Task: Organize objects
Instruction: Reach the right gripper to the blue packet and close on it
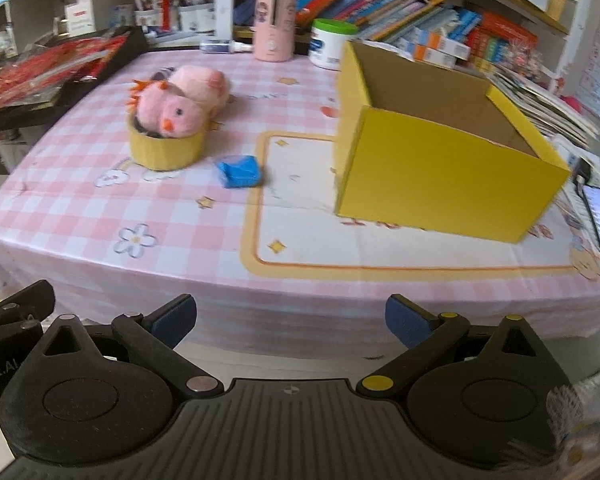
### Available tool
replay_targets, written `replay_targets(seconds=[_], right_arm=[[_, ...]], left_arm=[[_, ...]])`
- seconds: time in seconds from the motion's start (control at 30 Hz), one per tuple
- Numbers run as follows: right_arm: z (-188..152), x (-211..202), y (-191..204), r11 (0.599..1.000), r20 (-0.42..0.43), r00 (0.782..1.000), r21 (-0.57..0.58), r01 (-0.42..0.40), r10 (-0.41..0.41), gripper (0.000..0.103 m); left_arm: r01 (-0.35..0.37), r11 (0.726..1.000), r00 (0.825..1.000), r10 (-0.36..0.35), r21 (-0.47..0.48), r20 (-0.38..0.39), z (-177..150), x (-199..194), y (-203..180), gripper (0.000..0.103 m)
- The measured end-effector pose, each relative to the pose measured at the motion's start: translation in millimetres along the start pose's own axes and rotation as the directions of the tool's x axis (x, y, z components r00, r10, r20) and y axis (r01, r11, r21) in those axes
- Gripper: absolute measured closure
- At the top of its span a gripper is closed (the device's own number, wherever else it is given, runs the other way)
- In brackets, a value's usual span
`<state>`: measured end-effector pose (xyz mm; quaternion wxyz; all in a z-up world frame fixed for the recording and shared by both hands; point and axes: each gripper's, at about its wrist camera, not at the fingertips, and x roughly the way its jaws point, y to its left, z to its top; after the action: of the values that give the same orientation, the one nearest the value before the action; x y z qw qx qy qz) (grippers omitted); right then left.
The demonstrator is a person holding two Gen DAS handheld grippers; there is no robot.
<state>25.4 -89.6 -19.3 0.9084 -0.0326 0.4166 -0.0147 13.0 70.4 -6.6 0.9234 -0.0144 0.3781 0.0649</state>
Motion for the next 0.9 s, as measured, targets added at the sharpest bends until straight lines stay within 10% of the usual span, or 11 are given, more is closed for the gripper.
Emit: replay_targets(seconds=[0.43,0.9], right_arm=[[38.7,30.6,16.6,0.984,0.037,0.985,-0.075,-0.164,0.167,0.045],[87.6,107.3,11.5,0.971,0.018,0.978,-0.126,-0.205,0.209,0.054]], left_arm=[[-0.001,0.998,1.000,0.002,0.068,-0.017,22.8,31.1,-1.0,0.000],[0.090,0.996,0.996,-0.090,0.009,0.012,50.2,64.2,-8.2,0.000]])
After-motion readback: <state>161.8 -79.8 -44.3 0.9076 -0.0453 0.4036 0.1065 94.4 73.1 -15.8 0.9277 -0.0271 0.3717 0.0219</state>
